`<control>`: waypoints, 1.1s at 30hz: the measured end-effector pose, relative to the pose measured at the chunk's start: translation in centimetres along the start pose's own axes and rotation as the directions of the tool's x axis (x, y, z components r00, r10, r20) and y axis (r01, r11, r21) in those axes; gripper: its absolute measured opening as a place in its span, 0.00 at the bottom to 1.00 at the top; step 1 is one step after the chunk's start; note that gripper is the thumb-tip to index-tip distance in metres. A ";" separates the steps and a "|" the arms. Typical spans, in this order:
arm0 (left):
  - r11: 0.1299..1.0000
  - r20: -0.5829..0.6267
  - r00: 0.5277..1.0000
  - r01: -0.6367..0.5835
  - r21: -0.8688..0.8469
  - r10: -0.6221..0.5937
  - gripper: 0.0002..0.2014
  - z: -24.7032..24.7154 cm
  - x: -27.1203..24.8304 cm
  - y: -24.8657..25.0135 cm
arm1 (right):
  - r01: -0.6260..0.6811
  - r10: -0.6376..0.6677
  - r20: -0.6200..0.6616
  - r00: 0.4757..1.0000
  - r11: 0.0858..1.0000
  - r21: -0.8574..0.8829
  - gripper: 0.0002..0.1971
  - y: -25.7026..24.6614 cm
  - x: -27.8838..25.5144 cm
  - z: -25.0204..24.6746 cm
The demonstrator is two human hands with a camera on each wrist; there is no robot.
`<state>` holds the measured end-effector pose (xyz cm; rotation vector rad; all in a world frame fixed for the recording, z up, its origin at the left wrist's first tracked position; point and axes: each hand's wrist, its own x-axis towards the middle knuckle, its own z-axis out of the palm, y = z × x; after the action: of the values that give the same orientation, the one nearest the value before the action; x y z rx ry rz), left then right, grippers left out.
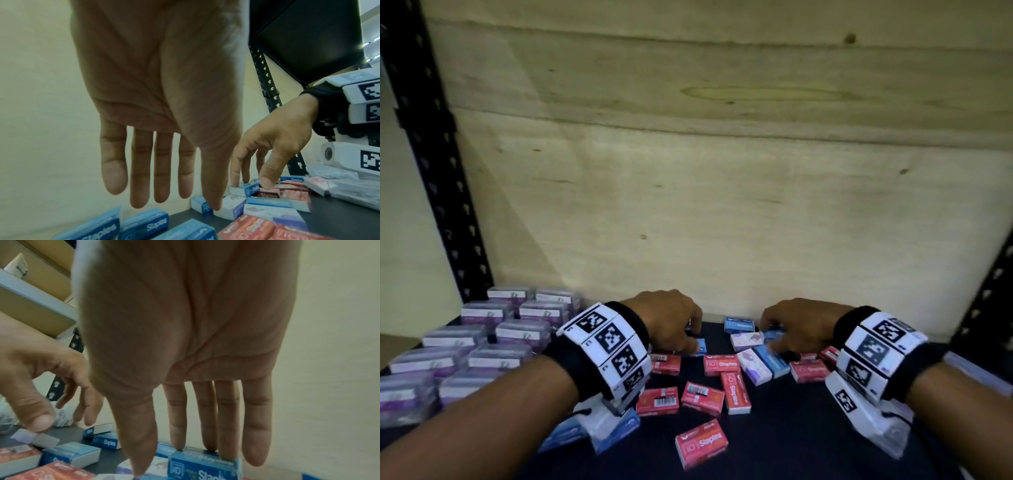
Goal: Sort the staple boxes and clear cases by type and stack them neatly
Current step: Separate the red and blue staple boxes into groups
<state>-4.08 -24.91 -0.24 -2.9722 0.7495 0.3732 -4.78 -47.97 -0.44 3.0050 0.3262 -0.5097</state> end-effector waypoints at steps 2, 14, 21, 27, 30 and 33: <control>0.999 -0.025 0.999 0.025 0.023 -0.024 0.19 -0.1 0.6 -0.1 | 0.014 -0.014 0.003 1.000 1.000 -0.006 0.23 0.1 0.2 0.0; 0.983 -0.044 0.983 0.179 0.027 -0.178 0.19 0.2 1.8 -5.8 | 0.188 -0.189 -0.067 0.980 0.982 -0.028 0.20 -4.0 3.7 -2.1; 0.990 0.033 0.990 0.140 -0.031 -0.139 0.25 0.7 2.6 -7.8 | 0.229 -0.233 -0.015 0.972 0.965 -0.128 0.19 -7.9 7.7 -2.4; 0.992 0.014 0.996 0.091 -0.085 -0.090 0.19 0.9 3.1 -8.5 | 0.232 -0.232 0.021 0.972 0.951 -0.203 0.22 -9.3 9.8 -2.3; 0.995 0.032 0.995 0.092 -0.037 -0.091 0.17 1.1 3.2 -8.5 | 0.238 -0.237 0.032 0.971 0.946 -0.221 0.21 -9.7 10.2 -2.6; 0.995 0.057 0.993 0.100 0.017 -0.100 0.16 1.2 3.0 -8.6 | 0.246 -0.245 0.039 0.969 0.935 -0.255 0.15 -10.1 10.4 -2.7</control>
<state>2.25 -18.62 -2.17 -2.9574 0.5923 0.4435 3.45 -35.84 -1.79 2.7233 0.7156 -0.4541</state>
